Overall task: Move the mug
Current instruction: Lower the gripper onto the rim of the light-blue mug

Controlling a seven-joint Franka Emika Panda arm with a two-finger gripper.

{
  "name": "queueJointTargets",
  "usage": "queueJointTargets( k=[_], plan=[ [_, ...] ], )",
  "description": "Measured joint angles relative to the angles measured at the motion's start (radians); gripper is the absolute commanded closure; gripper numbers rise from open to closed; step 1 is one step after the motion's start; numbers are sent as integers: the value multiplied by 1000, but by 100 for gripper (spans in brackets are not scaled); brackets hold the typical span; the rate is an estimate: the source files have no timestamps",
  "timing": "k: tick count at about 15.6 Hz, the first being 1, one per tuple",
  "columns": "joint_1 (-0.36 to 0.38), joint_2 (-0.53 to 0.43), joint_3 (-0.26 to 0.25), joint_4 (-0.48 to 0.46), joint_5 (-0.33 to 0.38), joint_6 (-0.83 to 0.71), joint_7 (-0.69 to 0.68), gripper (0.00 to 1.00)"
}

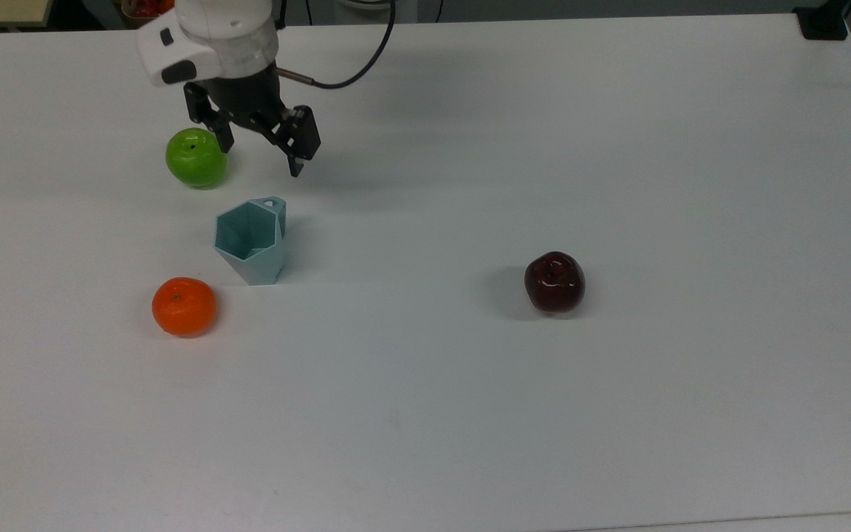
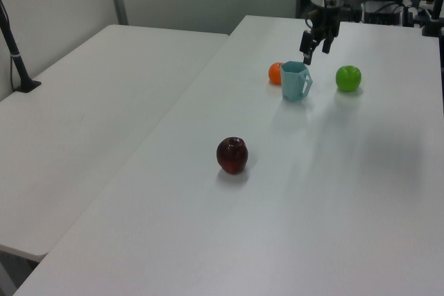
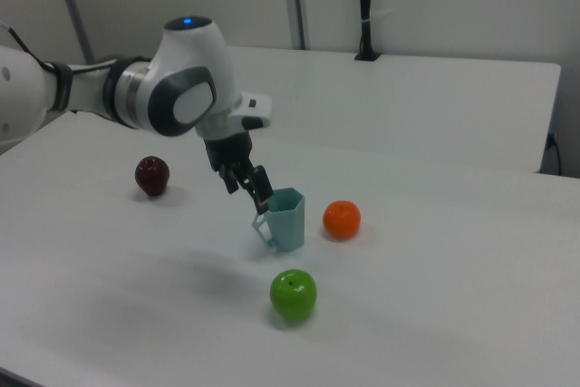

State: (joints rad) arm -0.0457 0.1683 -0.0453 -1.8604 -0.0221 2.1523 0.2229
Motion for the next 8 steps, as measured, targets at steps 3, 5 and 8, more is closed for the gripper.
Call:
queueJointTargets(
  k=[3,5,8],
  plan=[
    [0,13,0,-42,0,58,0,11],
    [0,24,0,-46,0,81,5,12],
    [2,43,0,-53,0,123,38,14]
  ],
)
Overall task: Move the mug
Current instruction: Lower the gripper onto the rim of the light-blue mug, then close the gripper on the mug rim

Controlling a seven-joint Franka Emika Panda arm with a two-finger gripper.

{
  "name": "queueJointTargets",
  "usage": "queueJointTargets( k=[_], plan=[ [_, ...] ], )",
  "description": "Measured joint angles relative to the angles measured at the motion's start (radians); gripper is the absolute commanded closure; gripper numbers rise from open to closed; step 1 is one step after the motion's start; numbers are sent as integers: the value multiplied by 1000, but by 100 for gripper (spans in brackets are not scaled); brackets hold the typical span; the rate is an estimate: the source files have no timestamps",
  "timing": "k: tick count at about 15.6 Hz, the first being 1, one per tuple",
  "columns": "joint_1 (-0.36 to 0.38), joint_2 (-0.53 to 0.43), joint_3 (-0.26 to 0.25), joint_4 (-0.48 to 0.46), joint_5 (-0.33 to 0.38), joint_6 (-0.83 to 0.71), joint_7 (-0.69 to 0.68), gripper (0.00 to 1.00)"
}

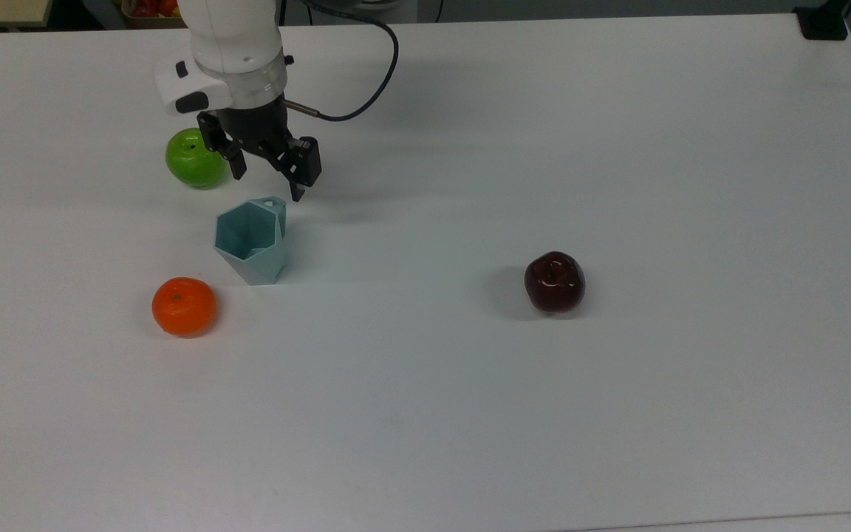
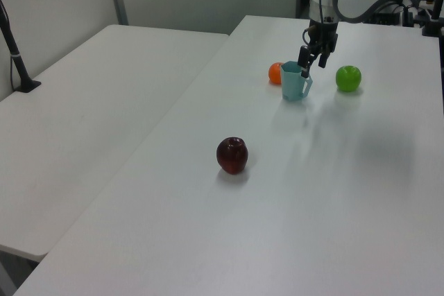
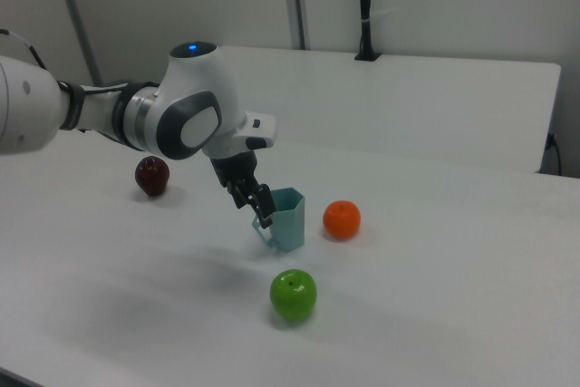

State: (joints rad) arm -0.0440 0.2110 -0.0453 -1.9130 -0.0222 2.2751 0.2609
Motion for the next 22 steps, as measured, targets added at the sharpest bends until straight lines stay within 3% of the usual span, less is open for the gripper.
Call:
queueJointTargets(
  k=[3,8,14,22],
  plan=[
    [10,30,0,-3,0,41,7,23],
    [23,55,0,-3,-5,64,17,55],
    [23,68,0,-2,-7,95,21,77],
    [23,68,0,-1,-7,96,25,84]
  ],
)
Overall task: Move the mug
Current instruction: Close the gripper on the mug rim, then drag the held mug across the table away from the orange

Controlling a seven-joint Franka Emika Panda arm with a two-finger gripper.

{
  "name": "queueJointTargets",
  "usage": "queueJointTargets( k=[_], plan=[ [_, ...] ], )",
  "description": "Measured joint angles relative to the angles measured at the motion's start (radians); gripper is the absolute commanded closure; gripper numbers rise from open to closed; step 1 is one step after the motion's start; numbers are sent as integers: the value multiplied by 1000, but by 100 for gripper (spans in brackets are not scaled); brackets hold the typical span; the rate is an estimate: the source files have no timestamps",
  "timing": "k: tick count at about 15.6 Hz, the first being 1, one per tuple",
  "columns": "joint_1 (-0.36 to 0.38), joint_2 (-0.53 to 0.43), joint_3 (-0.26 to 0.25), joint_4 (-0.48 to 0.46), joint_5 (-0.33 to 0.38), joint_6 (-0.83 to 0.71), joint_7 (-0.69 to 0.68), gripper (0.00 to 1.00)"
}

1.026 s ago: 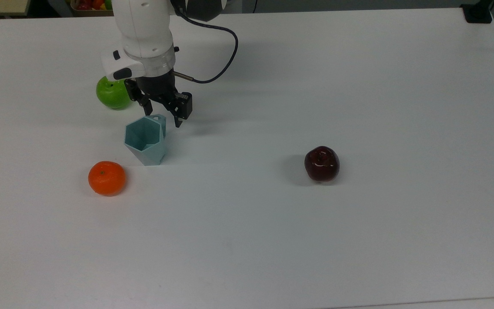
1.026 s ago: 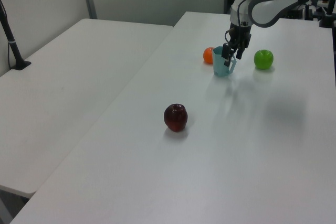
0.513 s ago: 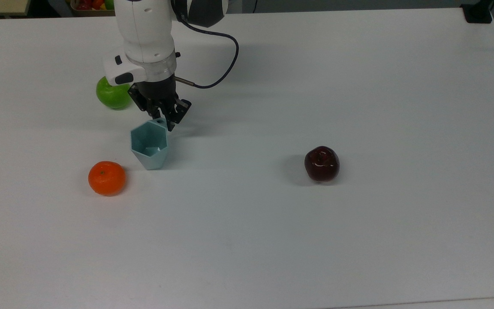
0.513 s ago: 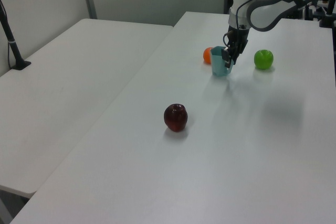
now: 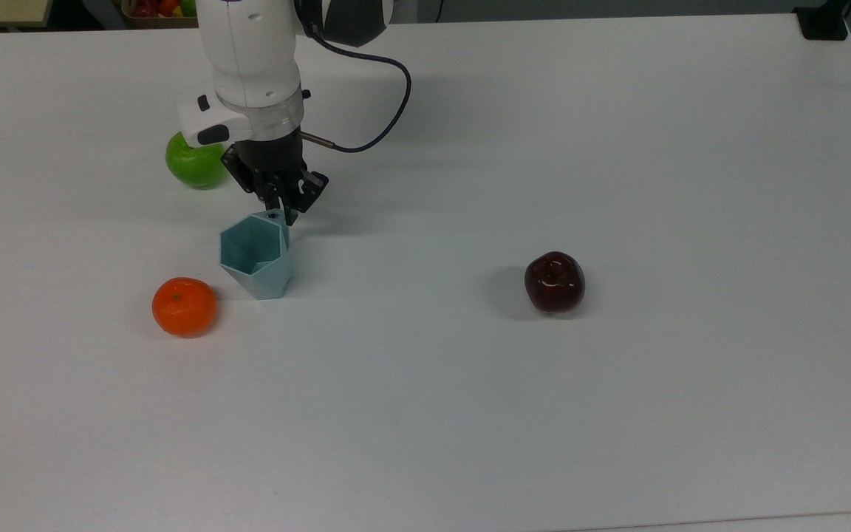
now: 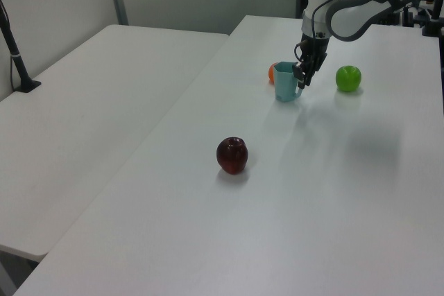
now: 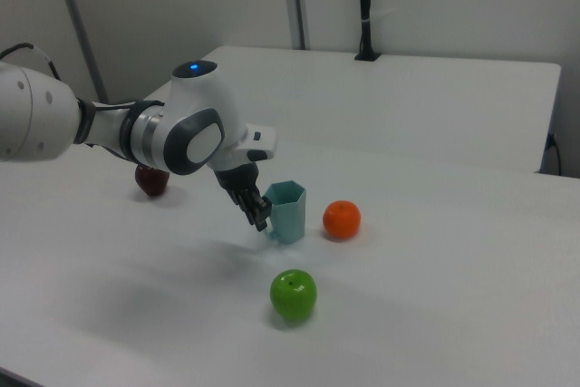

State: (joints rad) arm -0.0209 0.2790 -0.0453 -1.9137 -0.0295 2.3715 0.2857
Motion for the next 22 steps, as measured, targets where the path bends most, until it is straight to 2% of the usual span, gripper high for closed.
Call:
queueJointTargets(
  k=[6,12,22],
  plan=[
    [-1,-10,-1,6,0,1,2,85],
    [-3,-67,-8,11,0,-5,2,85],
    [-25,-120,-10,11,-16,-109,-43,85]
  ],
)
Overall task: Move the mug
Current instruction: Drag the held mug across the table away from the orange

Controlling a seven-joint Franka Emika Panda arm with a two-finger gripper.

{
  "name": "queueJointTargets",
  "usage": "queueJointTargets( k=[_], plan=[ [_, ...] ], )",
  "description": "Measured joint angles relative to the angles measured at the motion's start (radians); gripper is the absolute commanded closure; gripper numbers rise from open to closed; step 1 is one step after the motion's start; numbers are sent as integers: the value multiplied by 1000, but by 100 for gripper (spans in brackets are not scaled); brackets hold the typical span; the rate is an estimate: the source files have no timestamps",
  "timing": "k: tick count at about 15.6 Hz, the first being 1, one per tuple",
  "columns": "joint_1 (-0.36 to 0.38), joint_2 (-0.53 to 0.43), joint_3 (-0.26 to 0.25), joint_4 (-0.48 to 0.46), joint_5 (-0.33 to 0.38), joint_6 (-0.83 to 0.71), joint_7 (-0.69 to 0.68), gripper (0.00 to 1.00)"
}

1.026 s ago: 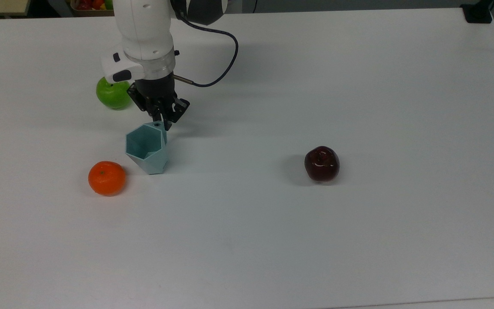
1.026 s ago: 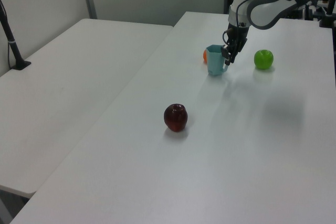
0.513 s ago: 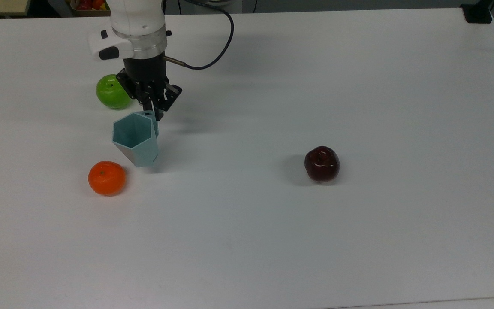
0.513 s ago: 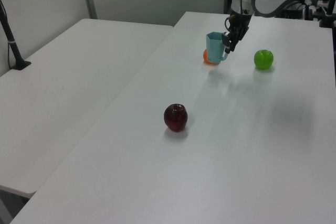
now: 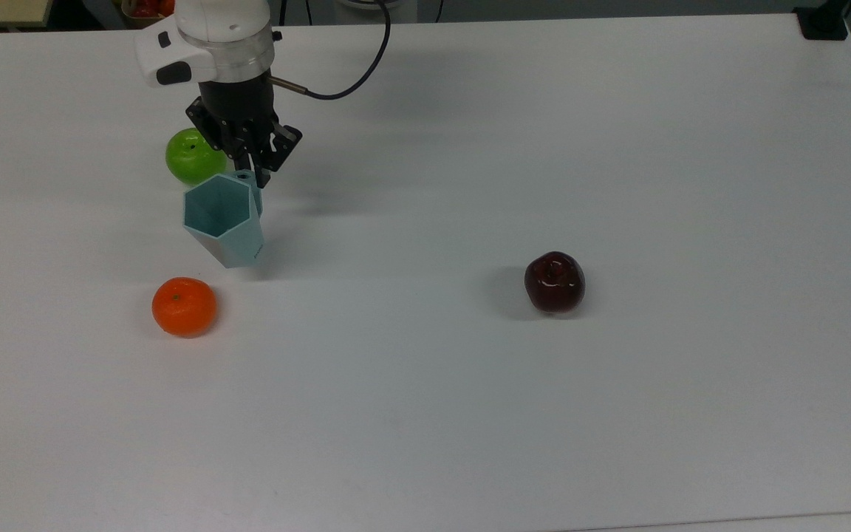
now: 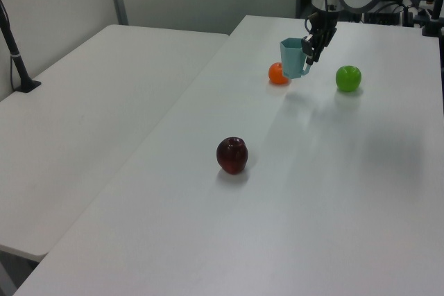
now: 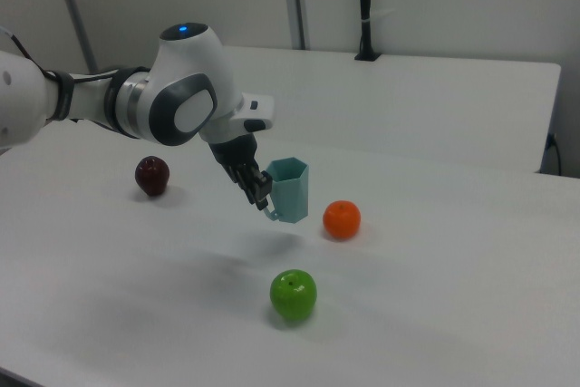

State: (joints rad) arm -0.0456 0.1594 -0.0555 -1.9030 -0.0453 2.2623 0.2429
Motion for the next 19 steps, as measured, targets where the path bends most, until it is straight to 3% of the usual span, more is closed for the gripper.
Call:
queueJointTargets(
  k=[7,14,19],
  plan=[
    [-1,-51,22,-30,-1,-72,-50,85],
    [-15,-254,149,-292,-2,-106,-86,85],
    [-16,-283,183,-358,-3,-106,-120,84]
  ],
)
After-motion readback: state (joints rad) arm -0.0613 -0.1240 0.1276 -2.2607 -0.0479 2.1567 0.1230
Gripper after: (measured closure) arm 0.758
